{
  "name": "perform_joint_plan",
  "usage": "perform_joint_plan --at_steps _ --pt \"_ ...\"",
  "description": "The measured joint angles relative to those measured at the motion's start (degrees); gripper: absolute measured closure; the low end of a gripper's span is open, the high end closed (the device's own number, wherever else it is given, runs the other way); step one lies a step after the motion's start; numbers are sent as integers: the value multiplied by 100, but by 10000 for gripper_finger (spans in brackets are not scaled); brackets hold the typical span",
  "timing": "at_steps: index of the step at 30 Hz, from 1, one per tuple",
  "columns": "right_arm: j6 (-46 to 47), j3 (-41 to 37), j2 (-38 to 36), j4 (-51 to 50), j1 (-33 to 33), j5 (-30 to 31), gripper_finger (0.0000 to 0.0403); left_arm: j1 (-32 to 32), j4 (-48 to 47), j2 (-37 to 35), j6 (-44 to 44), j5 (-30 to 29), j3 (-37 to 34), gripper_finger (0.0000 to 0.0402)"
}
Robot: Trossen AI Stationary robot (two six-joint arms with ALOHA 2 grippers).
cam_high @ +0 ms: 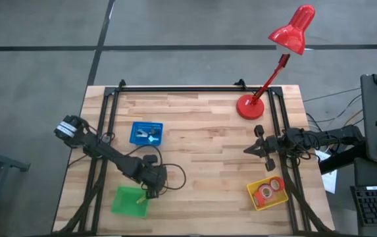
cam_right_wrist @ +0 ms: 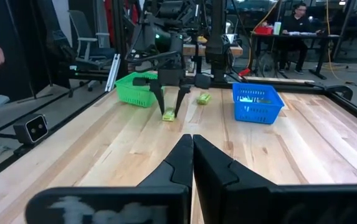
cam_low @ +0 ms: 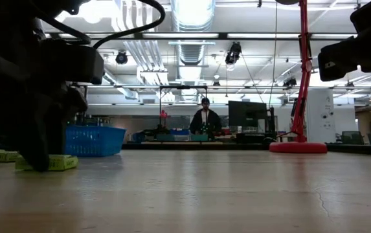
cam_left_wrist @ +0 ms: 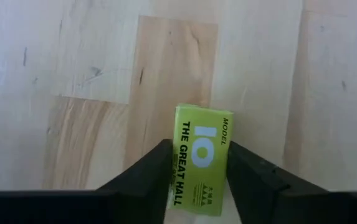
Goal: Pick and place Stapler, Stapler remover, tape
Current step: Put the center green stapler pin box into the green bins
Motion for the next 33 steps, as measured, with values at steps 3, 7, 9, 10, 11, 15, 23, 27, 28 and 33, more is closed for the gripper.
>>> perform_joint_plan --at_steps 3,7,9,10,11,15,23,27,28,33 --pt "-9 0 0 0 2 0 394 9 4 -62 23 -43 32 282" --pt "-4 0 0 0 2 0 394 9 10 -81 160 -64 97 297" --pt "-4 0 0 -1 2 0 394 9 2 -81 165 -70 152 292" --pt "2 0 0 0 2 0 394 11 7 -83 165 -76 187 285" --pt "2 0 0 -1 2 0 394 13 -13 -95 163 -79 228 277" --pt "-6 0 0 0 2 0 394 4 -189 -203 90 230 469 253" --pt "0 0 1 -1 2 -1 394 -115 -891 -451 -804 1604 1088 287" --pt "2 0 4 -2 2 0 394 -357 -1022 -589 -1614 2304 1123 291" --pt "2 0 -4 -1 1 0 394 -427 -1033 -617 -1768 2461 1111 287" --pt "4 0 0 -2 2 0 394 -814 -1628 -713 -2908 2701 1096 263"
